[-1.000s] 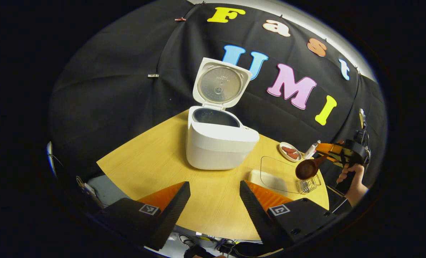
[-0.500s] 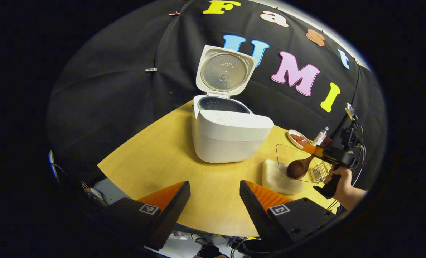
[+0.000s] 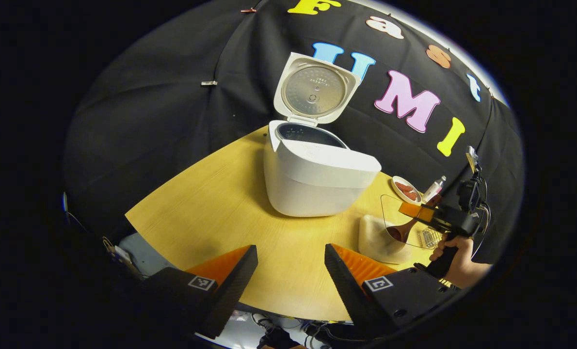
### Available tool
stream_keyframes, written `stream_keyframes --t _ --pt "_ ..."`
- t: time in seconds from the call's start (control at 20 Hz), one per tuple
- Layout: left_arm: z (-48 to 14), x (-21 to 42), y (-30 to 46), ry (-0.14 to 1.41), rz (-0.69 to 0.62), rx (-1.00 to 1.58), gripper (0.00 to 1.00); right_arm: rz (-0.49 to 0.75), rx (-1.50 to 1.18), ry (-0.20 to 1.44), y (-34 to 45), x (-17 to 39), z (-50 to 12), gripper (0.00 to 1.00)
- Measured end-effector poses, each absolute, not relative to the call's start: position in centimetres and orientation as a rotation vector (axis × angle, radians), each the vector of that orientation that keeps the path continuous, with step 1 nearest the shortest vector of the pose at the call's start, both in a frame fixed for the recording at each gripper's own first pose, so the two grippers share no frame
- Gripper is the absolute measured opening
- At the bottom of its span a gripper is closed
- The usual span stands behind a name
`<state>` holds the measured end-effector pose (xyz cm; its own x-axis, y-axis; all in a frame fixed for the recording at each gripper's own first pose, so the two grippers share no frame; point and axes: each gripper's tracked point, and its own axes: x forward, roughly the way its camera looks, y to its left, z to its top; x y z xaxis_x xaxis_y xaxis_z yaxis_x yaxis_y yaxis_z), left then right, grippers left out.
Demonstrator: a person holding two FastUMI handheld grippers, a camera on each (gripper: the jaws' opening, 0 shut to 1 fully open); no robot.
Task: Close the left gripper, press the button to open the rice cooker; take a wooden spoon from the chopstick holder with the right hand, scoop a spoonful of rice and pour it into the rice cooker, then put the wooden spoon back into the chopstick holder.
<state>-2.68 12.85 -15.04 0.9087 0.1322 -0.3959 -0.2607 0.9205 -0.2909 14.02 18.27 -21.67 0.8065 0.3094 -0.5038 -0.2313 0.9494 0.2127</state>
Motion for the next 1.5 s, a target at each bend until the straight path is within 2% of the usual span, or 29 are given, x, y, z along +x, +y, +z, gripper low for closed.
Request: stream_keyframes --t 0.55,0.6,0.65,0.75,0.85,0.9,0.95,1.0,1.1,1.15,1.2,1.25,1.3,1.4,1.45,1.5 --pt "-15.0 -3.2 12.3 0.374 0.173 -0.356 0.96 0.16 0.542 0.741 18.0 13.5 -21.7 0.22" --pt "-14.7 -3.2 12.4 0.369 0.173 -0.353 0.96 0.151 0.58 0.749 17.7 13.5 -21.5 0.18" --pt "-14.5 -3.3 12.5 0.363 0.174 -0.352 0.96 0.144 0.612 0.76 17.3 13.6 -21.4 0.22" --pt "-14.2 -3.4 12.6 0.357 0.173 -0.35 0.96 0.129 0.697 0.784 16.5 13.8 -21.3 0.22" --pt "-14.0 -3.3 12.6 0.353 0.172 -0.342 0.96 0.099 0.788 0.785 15.4 14.1 -20.8 0.18" --pt "-13.9 -3.4 12.7 0.353 0.171 -0.338 0.96 0.088 0.817 0.78 14.8 14.2 -20.5 0.22" --pt "-13.9 -3.4 12.7 0.353 0.17 -0.336 0.96 0.079 0.836 0.769 14.3 14.3 -20.1 0.17" --pt "-13.7 -3.3 12.6 0.352 0.167 -0.336 0.96 0.073 0.848 0.763 13.7 14.4 -19.8 0.22" --pt "-13.5 -3.2 12.3 0.351 0.157 -0.337 0.96 0.057 0.887 0.755 12.5 14.7 -19.0 0.17" --pt "-13.3 -3.0 12.1 0.348 0.153 -0.331 0.96 0.042 0.913 0.744 11.7 15.0 -18.5 0.22" --pt "-13.2 -2.8 11.9 0.345 0.148 -0.322 0.96 0.031 0.933 0.733 11.1 15.1 -18.0 0.17" --pt "-12.9 -2.6 11.6 0.341 0.14 -0.313 0.96 0.023 0.949 0.722 10.5 15.4 -17.5 0.22" --pt "-12.5 -2.4 11.3 0.336 0.129 -0.306 0.96 0.015 0.966 0.711 9.9 15.4 -16.9 0.17" --pt "-12.1 -1.9 10.5 0.33 0.103 -0.295 0.96 0.002 1.005 0.693 9.0 15.6 -15.9 0.17" --pt "-12.0 -1.7 10.2 0.332 0.091 -0.291 0.96 -0.002 1.03 0.683 8.7 15.7 -15.3 0.22" --pt "-11.8 -1.5 9.9 0.33 0.08 -0.291 0.96 -0.003 1.058 0.676 8.4 15.7 -14.7 0.17"
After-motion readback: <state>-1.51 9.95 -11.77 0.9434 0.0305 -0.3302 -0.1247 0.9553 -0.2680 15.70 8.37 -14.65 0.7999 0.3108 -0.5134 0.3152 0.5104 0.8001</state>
